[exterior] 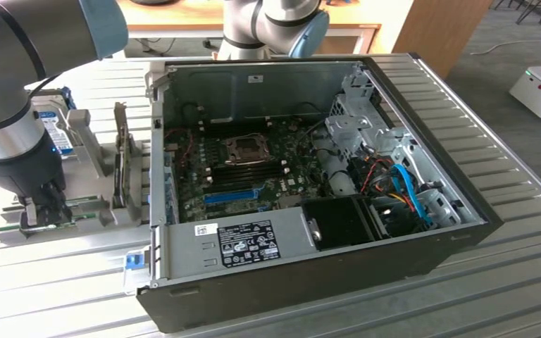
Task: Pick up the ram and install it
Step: 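Pick up the ram and move it above insertion slot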
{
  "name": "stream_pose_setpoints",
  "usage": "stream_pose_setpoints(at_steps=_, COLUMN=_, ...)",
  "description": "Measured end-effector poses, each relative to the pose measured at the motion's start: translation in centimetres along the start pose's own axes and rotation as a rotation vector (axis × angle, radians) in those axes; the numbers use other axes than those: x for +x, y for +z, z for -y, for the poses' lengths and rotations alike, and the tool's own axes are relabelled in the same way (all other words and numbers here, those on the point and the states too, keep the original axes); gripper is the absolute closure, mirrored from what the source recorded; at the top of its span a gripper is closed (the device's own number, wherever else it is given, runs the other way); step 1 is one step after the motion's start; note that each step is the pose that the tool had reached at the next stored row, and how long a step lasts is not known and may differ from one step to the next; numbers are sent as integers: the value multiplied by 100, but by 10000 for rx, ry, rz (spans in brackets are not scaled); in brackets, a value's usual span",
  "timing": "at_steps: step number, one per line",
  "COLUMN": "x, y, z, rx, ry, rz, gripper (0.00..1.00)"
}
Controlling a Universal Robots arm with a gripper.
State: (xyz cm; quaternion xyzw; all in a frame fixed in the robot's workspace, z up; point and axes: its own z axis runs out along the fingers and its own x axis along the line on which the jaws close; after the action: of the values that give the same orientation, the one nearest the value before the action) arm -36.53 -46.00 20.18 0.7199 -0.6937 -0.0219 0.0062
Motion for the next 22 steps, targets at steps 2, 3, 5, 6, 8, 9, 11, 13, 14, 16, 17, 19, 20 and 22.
stream_pose_setpoints(at_steps=2, x=0, y=0, z=0, rx=0, ry=1, rz=0, gripper=88)
stream_pose_setpoints(at_steps=3, x=0, y=0, z=0, rx=0, ry=5, rz=0, gripper=88)
stream_pose_setpoints(at_steps=5, x=0, y=0, z=0, rx=1, ry=25, rz=1, gripper=88)
stream_pose_setpoints(at_steps=6, x=0, y=0, z=0, rx=1, ry=37, rz=1, gripper=88)
stream_pose_setpoints(at_steps=8, x=0, y=0, z=0, rx=1, ry=46, rz=2, gripper=88)
stream_pose_setpoints(at_steps=9, x=0, y=0, z=0, rx=1, ry=50, rz=1, gripper=88)
stream_pose_setpoints(at_steps=11, x=0, y=0, z=0, rx=2, ry=50, rz=2, gripper=88)
stream_pose_setpoints(at_steps=13, x=0, y=-2, z=0, rx=3, ry=50, rz=3, gripper=88)
stream_pose_setpoints(at_steps=14, x=0, y=-5, z=0, rx=1, ry=50, rz=2, gripper=88)
stream_pose_setpoints(at_steps=16, x=0, y=-11, z=-1, rx=0, ry=50, rz=1, gripper=88)
stream_pose_setpoints(at_steps=17, x=0, y=-14, z=-1, rx=1, ry=50, rz=2, gripper=88)
stream_pose_setpoints(at_steps=19, x=0, y=-19, z=-1, rx=1, ry=50, rz=2, gripper=88)
stream_pose_setpoints(at_steps=20, x=-1, y=-22, z=-1, rx=1, ry=50, rz=2, gripper=88)
stream_pose_setpoints(at_steps=22, x=-1, y=-29, z=-1, rx=1, ry=50, rz=2, gripper=88)
